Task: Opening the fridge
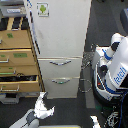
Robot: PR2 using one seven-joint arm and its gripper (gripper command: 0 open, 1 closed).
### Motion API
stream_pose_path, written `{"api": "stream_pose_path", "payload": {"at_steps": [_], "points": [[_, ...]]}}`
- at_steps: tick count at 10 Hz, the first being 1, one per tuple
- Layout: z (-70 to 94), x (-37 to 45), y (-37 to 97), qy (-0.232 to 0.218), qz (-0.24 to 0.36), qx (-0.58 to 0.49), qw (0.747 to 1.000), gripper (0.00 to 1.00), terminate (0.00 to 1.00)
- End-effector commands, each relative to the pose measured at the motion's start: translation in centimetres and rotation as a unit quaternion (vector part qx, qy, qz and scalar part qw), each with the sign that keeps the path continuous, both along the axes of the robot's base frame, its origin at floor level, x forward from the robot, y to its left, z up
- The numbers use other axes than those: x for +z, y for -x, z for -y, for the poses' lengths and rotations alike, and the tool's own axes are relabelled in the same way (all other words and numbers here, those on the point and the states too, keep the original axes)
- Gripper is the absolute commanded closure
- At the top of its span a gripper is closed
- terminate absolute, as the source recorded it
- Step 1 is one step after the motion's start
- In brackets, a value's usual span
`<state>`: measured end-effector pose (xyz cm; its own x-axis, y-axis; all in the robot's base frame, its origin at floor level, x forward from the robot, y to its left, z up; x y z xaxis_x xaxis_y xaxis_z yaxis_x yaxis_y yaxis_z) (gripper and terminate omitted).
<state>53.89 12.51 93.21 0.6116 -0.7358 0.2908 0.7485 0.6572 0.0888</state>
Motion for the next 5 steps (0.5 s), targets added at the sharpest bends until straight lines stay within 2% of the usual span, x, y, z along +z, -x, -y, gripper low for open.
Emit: {"api": "stream_pose_path", "payload": {"at_steps": [1,5], "points": [[2.1,4.8,-11.0,-0.065,0.008,0.108,0.992,0.00,0.00],[0.8,7.3,-15.7,-0.109,0.004,0.219,0.970,0.00,0.00]]}}
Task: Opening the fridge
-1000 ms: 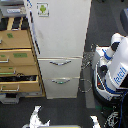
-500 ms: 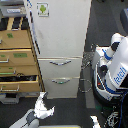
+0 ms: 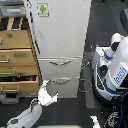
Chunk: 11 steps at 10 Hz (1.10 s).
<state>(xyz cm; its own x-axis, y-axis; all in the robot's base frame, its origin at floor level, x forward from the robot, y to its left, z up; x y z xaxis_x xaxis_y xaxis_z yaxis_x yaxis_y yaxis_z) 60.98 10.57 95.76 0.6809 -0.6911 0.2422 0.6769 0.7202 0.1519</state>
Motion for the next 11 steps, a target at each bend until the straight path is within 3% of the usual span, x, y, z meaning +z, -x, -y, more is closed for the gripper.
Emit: {"api": "stream_pose_path", "payload": {"at_steps": [1,5,11], "points": [[-1.4,4.9,-9.4,-0.077,-0.011,0.189,0.979,0.00,0.00],[-1.5,6.6,-14.0,-0.108,-0.029,0.264,0.958,0.00,0.00],[-3.5,9.0,-18.0,-0.119,-0.039,0.349,0.929,0.00,0.00]]}}
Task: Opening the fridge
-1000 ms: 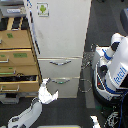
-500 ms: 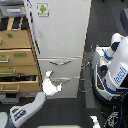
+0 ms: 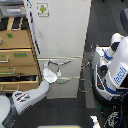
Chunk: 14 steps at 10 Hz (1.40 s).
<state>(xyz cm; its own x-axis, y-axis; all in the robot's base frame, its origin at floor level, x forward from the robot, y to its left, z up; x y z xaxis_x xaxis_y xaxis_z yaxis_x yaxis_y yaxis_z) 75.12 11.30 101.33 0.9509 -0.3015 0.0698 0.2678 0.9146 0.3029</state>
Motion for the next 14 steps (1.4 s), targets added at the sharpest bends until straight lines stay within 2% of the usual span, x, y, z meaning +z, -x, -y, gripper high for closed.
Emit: {"api": "stream_pose_path", "payload": {"at_steps": [1,3,7,11,13,14], "points": [[-2.9,3.6,-4.1,-0.020,0.004,0.113,0.993,0.00,0.00],[-4.1,4.6,-5.1,-0.018,0.006,0.146,0.989,0.00,0.00],[-11.9,5.5,-6.0,-0.046,0.018,0.175,0.983,0.00,0.00],[-16.3,6.1,-6.7,-0.051,0.025,0.174,0.983,0.00,0.00],[-17.2,5.8,-8.0,-0.035,0.028,0.161,0.986,0.00,0.00],[-17.6,6.4,-9.7,0.026,0.020,0.157,0.987,0.00,0.00]]}}
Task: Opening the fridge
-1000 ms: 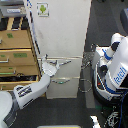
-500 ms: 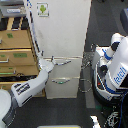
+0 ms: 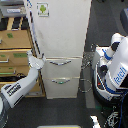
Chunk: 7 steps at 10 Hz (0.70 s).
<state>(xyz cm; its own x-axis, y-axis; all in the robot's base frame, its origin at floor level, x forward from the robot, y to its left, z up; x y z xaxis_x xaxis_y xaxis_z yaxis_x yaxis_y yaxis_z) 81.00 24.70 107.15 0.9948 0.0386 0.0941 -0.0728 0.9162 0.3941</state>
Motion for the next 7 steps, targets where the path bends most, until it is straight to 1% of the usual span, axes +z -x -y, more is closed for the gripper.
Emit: {"api": "stream_pose_path", "payload": {"at_steps": [1,4,7], "points": [[-4.3,0.9,-4.5,0.092,0.014,-0.019,0.995,0.00,0.00],[-4.7,3.0,-8.1,0.174,0.017,-0.013,0.984,0.00,0.00],[-4.2,3.1,-9.0,0.212,0.020,-0.024,0.977,0.00,0.00]]}}
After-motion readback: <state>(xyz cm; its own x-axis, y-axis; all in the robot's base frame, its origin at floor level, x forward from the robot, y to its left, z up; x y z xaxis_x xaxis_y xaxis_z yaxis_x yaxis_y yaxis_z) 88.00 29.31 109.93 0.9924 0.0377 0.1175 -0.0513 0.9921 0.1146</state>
